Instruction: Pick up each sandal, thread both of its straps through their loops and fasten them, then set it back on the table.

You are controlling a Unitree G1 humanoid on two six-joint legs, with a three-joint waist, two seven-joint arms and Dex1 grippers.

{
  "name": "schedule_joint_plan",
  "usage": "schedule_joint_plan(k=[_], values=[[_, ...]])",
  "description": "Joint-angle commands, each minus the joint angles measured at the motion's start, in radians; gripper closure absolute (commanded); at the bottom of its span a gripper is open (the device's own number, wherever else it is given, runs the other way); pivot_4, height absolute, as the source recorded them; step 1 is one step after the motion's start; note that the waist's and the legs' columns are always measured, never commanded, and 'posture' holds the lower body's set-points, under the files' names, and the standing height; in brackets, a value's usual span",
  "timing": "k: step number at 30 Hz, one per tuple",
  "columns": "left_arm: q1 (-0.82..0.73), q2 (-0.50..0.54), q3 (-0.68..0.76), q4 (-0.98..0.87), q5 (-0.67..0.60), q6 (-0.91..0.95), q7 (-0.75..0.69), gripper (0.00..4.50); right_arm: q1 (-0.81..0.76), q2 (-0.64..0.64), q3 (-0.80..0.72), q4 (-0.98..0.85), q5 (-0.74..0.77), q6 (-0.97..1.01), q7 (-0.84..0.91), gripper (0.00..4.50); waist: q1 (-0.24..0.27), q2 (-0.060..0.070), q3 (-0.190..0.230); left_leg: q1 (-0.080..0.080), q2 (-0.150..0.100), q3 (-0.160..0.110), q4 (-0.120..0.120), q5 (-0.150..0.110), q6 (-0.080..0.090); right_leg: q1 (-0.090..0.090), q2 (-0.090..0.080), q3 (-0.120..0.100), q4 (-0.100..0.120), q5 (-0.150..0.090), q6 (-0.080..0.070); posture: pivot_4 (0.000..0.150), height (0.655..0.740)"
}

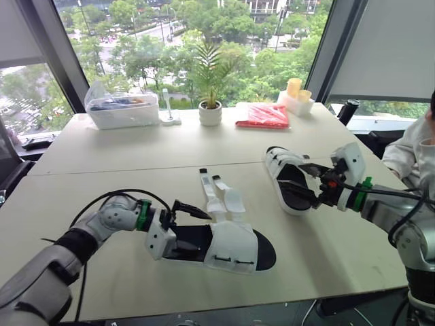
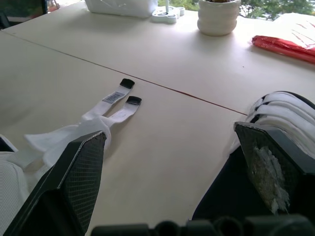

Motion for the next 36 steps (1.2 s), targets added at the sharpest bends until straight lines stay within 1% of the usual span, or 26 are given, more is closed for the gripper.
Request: schedule_joint_plan(k=[1,2,4,5,7,8,10,11,13,15,18,22,25,28,32,35,36], values=[[0.058,0.056,0.105,-0.144,-0.191,0.253,-0.087,0.06,-0.021,0.002,0.004,0.002,0.0,-0.032,0.008,0.0,0.002,0.0,0.0,0.0,0.0,0.0,0.0,0.0,0.0,0.001,0.0,0.0,0.0,0.0,0.0,0.15,0.74],[0.084,0.072,0.135,-0.197,-0.258,0.394,-0.097,0.06,-0.023,0.004,0.01,0.007,-0.003,-0.037,0.01,0.0,0.002,0.0,0.0,0.0,0.0,0.0,0.0,0.0,0.0,0.001,0.0,0.0,0.0,0.0,0.0,0.15,0.74],[0.12,0.086,0.193,-0.275,-0.349,0.617,-0.111,0.06,-0.03,0.007,0.021,0.018,-0.006,-0.045,0.011,0.0,0.003,0.0,0.0,0.0,0.0,0.0,0.001,0.0,0.0,0.001,0.0,0.0,0.0,0.0,0.0,0.15,0.74],[0.139,0.103,0.216,-0.324,-0.418,0.763,-0.129,0.06,-0.033,0.009,0.026,0.021,-0.007,-0.047,0.012,0.0,0.002,0.0,0.0,0.0,0.0,-0.001,0.001,0.0,0.0,0.001,0.0,0.0,0.0,0.0,0.0,0.15,0.74],[0.178,0.128,0.252,-0.403,-0.516,1.018,-0.155,0.6,-0.036,0.012,0.041,0.024,-0.009,-0.052,0.019,0.0,-0.003,0.0,0.0,0.0,0.0,-0.001,0.001,0.0,0.0,0.001,0.001,0.0,0.0,0.0,0.0,0.15,0.74],[0.195,0.134,0.267,-0.434,-0.541,1.106,-0.163,0.91,-0.036,0.012,0.046,0.024,-0.01,-0.053,0.022,0.0,-0.005,0.0,0.0,0.0,0.0,-0.001,0.001,0.0,0.001,0.001,0.001,0.0,0.0,0.0,0.0,0.15,0.74],[0.224,0.13,0.298,-0.486,-0.585,1.253,-0.175,1.92,-0.042,0.016,0.053,0.028,-0.008,-0.054,0.022,0.0,-0.005,0.001,0.0,0.001,0.0,-0.001,0.0,0.0,0.001,0.001,0.002,0.0,0.0,0.0,0.0,0.15,0.74],[0.235,0.122,0.309,-0.505,-0.588,1.302,-0.179,2.39,-0.045,0.017,0.057,0.031,-0.006,-0.053,0.024,0.0,-0.005,0.001,0.0,0.001,0.0,-0.001,0.0,0.0,0.001,0.001,0.003,0.0,0.0,0.0,0.0,0.15,0.74],[0.248,0.094,0.325,-0.534,-0.584,1.385,-0.176,3.46,-0.052,0.019,0.066,0.035,-0.006,-0.053,0.025,0.0,-0.003,0.001,0.0,0.001,0.001,-0.001,0.0,0.0,0.001,0.001,0.003,0.0,0.0,0.0,0.0,0.15,0.74],[0.25,0.055,0.343,-0.54,-0.563,1.435,-0.16,4.46,-0.059,0.021,0.073,0.041,-0.007,-0.053,0.026,0.0,0.001,0.001,0.0,0.001,0.001,0.0,0.001,0.0,0.001,0.002,0.003,0.0,0.0,0.0,0.0,0.15,0.74],[0.248,-0.027,0.351,-0.527,-0.492,1.467,-0.106,4.46,-0.064,0.022,0.082,0.037,-0.003,-0.049,0.029,0.0,0.005,0.001,0.0,0.002,0.001,-0.001,0.001,0.0,0.001,0.004,0.003,0.0,0.0,0.0,0.0,0.15,0.74],[0.247,-0.111,0.348,-0.499,-0.39,1.46,-0.081,4.46,-0.065,0.019,0.091,0.039,-0.003,-0.045,0.034,0.0,0.004,0.001,0.0,0.004,0.0,-0.001,0.001,0.0,0.001,0.005,0.001,0.0,-0.001,0.0,0.0,0.15,0.74],[0.249,-0.157,0.346,-0.487,-0.334,1.456,-0.077,4.46,-0.064,0.019,0.102,0.042,-0.009,-0.048,0.038,0.0,0.004,0.001,0.0,0.004,0.001,-0.001,0.0,0.0,0.0,0.005,0.0,0.0,-0.001,0.0,0.0,0.15,0.74],[0.258,-0.181,0.35,-0.484,-0.286,1.438,-0.088,4.46,-0.063,0.02,0.098,0.043,0.006,-0.023,0.038,0.0,0.005,0.001,0.0,0.004,0.0,-0.001,0.0,0.0,0.0,0.005,0.0,0.0,-0.001,0.0,0.0,0.15,0.74],[0.272,-0.152,0.415,-0.536,-0.304,1.475,-0.114,4.46,0.028,-0.054,0.103,0.01,-0.017,-0.029,0.101,0.0,0.006,0.001,0.0,0.004,0.0,-0.001,0.0,0.0,0.0,0.005,0.0,0.0,-0.001,0.0,0.0,0.15,0.74],[0.274,-0.128,0.492,-0.582,-0.351,1.535,-0.114,4.46,0.118,-0.094,0.092,-0.015,-0.028,-0.069,0.145,0.0,0.009,0.001,0.0,0.004,0.0,-0.001,-0.001,0.0,0.0,0.005,-0.001,0.0,-0.003,0.0,-0.001,0.15,0.74],[0.274,-0.124,0.52,-0.596,-0.372,1.559,-0.111,4.49,0.141,-0.098,0.086,-0.026,-0.024,-0.075,0.153,0.25,0.007,0.001,0.0,0.004,0.0,-0.001,-0.001,0.0,0.0,0.006,-0.001,0.0,-0.003,0.0,0.0,0.15,0.74]])
